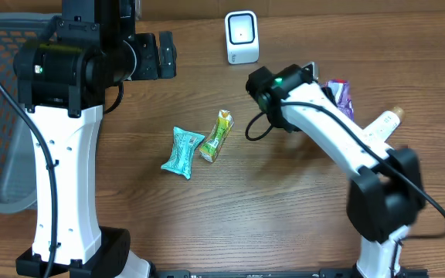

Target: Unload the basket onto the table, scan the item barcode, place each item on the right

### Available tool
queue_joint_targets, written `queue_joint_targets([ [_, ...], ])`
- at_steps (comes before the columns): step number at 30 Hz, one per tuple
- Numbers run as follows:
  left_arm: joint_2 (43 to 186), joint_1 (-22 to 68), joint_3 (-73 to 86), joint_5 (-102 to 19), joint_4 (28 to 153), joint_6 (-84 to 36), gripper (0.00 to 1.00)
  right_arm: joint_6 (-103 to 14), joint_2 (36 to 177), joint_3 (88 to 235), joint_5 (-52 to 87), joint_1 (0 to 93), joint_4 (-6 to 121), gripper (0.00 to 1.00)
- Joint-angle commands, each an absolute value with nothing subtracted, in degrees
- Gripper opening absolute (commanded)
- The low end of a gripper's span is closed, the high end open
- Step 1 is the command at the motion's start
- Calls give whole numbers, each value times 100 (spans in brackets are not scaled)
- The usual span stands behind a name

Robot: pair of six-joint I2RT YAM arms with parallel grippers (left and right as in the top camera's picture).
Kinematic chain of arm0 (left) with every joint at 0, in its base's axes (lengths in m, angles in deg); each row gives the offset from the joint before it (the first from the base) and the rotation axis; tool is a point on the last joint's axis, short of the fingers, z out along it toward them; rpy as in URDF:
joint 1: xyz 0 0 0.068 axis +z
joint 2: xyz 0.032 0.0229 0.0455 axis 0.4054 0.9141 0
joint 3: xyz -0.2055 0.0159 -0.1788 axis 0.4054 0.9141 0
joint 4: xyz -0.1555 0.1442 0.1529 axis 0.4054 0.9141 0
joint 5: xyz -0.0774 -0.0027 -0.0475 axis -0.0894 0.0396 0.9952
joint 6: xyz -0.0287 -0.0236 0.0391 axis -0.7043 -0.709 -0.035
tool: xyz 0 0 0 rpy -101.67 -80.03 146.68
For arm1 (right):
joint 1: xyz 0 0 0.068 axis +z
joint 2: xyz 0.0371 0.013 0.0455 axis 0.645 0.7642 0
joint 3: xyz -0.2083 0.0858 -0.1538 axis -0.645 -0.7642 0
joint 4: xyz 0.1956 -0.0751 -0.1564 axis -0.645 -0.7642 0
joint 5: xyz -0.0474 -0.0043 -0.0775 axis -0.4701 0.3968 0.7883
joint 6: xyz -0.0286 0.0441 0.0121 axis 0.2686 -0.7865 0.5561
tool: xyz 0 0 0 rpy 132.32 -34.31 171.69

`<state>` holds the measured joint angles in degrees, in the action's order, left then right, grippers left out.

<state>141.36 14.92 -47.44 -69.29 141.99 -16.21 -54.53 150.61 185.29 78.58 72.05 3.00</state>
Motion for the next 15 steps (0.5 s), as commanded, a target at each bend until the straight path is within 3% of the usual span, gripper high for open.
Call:
queue_joint_targets([
  [1,14174,1490,-4716,-6920,14193,-1656,100,-5431,15662,18555,8435,7172,326,4],
  [10,14174,1490,-4716,-6918,14193,-1656,100,-5431,15920,18557,8052,7530,466,4],
  [15,14174,1490,-4716,-6920,14193,-1656,99,-5412,15920,18557,7213,7707,573,24],
])
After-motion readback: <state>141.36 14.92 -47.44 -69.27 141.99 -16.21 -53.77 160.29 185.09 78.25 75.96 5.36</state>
